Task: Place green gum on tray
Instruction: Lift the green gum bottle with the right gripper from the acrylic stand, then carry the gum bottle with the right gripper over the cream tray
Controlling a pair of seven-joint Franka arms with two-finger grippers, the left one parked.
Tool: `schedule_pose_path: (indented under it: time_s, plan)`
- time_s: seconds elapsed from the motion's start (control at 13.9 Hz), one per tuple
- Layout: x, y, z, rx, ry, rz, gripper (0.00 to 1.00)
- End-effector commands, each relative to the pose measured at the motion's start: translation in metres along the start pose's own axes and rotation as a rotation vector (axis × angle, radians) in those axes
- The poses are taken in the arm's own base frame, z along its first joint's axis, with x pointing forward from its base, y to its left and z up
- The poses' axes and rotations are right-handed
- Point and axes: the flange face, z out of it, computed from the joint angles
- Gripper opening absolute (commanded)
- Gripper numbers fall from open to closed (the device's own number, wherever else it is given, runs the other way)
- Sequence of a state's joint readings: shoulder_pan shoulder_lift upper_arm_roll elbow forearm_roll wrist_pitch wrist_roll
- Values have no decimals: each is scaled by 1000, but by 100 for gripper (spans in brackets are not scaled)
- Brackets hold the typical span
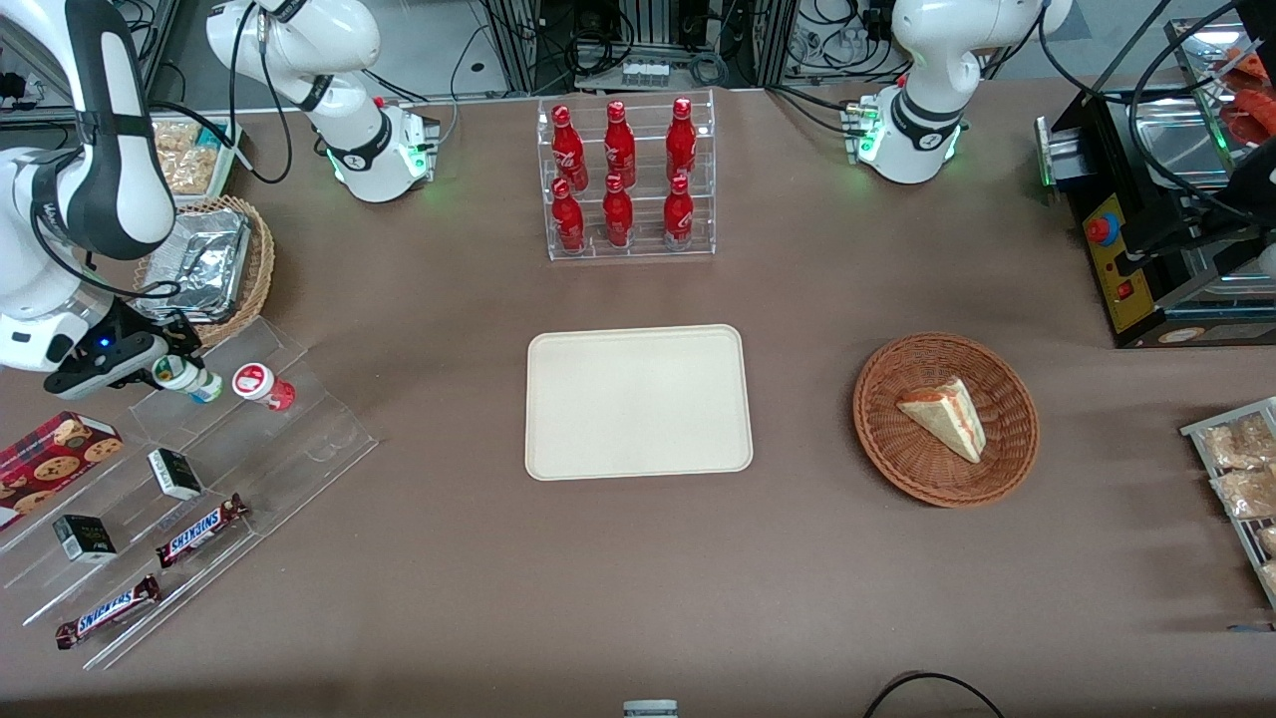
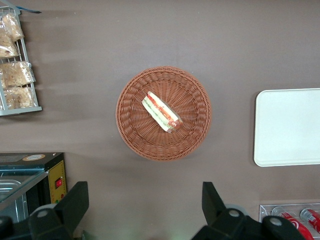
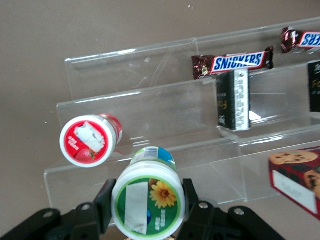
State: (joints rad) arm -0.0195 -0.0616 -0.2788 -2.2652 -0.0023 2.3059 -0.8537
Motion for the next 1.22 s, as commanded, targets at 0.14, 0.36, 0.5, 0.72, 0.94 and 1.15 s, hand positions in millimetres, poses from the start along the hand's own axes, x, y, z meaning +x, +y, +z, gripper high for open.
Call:
schedule_pose_path:
  time_s: [0.14,0.36,0.5,0.72,0.94,1.15]
  plan:
    - [38,12,-76,37,-16,-17,0]
    - [73,-8,-121,59,-20,17,0]
    - [105,-27,-143,117,-29,79,0]
    - [155,-60,-160,164,-51,136,0]
    - [188,-105,-167,162,-56,168,0]
    - [230,-184,-154,157,-92,240,0]
